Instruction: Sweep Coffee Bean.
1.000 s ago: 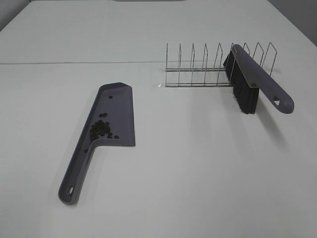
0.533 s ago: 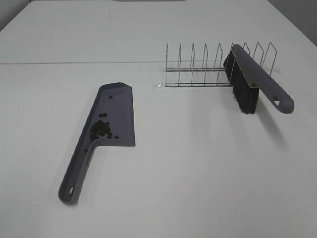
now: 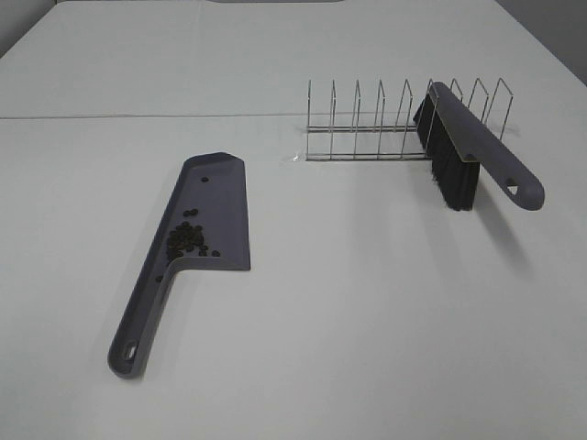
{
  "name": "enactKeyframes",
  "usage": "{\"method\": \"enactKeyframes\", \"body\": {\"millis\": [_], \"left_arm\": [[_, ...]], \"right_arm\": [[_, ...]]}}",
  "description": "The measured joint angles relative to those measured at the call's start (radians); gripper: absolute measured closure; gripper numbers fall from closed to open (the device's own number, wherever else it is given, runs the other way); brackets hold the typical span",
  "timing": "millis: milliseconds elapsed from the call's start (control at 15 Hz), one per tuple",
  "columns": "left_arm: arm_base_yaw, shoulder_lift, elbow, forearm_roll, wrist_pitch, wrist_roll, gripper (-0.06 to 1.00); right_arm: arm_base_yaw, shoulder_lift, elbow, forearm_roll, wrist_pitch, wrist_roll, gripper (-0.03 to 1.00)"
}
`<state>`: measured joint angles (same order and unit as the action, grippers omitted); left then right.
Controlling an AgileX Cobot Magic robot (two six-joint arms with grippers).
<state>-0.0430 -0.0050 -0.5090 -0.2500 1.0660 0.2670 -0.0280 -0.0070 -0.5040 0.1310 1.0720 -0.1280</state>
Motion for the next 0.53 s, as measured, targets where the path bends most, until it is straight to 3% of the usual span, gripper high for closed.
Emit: {"method": "enactKeyframes", "body": {"millis": [533], "left_arm": [[0.0, 0.0, 0.0, 0.0, 0.0, 0.0, 0.31]], "right_arm": [[0.0, 0.0, 0.0, 0.0, 0.0, 0.0, 0.31]]}}
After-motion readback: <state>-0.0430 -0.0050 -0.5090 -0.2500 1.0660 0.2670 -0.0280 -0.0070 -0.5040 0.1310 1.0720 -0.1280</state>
